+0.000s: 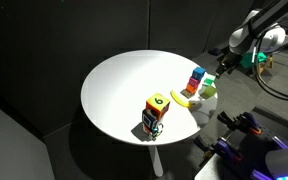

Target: Put the yellow block onto the stack next to it

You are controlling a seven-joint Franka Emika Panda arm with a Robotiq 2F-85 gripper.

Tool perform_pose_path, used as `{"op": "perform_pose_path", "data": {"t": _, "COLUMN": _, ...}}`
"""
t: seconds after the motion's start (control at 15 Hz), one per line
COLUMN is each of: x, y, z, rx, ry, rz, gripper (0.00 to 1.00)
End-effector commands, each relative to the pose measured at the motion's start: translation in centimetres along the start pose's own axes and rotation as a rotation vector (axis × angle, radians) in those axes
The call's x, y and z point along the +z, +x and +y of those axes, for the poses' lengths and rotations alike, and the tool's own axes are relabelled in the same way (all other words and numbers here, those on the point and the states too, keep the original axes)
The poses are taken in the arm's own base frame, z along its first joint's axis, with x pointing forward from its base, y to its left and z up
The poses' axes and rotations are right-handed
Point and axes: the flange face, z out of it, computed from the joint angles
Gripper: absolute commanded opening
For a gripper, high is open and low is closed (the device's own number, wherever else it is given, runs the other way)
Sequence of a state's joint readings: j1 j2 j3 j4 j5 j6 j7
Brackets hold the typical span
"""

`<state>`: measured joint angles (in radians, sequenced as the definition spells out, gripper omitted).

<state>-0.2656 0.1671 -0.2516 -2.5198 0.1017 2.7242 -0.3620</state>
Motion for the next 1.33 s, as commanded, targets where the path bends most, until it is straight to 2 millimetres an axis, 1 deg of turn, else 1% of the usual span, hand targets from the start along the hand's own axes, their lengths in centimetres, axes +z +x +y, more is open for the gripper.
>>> {"op": "perform_pose_path", "data": {"t": 0.0, "x": 1.7, "y": 1.9, "z": 0.9, "rx": -0.015, "ry": 0.008, "rz": -0.019, "gripper": 1.00}}
{"op": "perform_pose_path", "data": {"t": 0.2, "x": 3.2, "y": 2.8, "z": 1.2, "rx": -0.035, "ry": 0.001, "rz": -0.038, "gripper": 1.00}}
{"op": "perform_pose_path", "data": {"t": 0.47, "x": 4.9, "y": 3.5, "z": 1.5, "rx": -0.045, "ry": 0.001, "rz": -0.058, "gripper": 1.00}}
{"op": "perform_pose_path", "data": {"t": 0.87, "x": 7.2, "y": 3.7, "z": 2.1, "rx": -0.064, "ry": 0.005, "rz": -0.074, "gripper": 1.00}}
{"op": "perform_pose_path", "data": {"t": 1.27, "x": 8.5, "y": 3.4, "z": 2.5, "rx": -0.084, "ry": -0.012, "rz": -0.031, "gripper": 1.00}}
